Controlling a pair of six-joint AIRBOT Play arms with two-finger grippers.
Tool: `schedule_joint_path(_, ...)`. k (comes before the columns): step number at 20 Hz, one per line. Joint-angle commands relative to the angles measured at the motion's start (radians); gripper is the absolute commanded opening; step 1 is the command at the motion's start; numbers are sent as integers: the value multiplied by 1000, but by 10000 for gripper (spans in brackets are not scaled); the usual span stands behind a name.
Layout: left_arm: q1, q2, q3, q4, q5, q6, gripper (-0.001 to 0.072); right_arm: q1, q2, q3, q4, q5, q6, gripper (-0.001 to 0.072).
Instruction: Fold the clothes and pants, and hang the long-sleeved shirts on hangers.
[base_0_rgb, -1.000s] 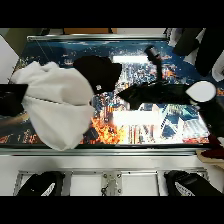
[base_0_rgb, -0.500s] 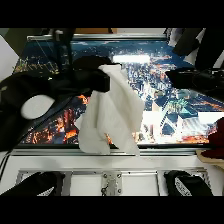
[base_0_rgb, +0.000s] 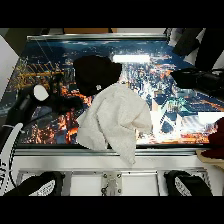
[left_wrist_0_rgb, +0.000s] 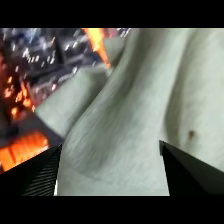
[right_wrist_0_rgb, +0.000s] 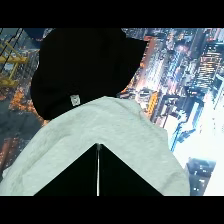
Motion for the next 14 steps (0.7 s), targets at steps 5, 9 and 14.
schedule_joint_path(5, 100, -19, -426, -218, 56, 149, 664, 1, -26, -1, 2, 55, 0, 16)
schedule_joint_path(9, 99, -121, -415, -477, 85, 279, 660, 1, -39, -29, -10, 104, -1, 16)
schedule_joint_path(14, 116, -125, -332, -466, 80, 294, 16, 1, -39, -266, -71, 141, 65, 16)
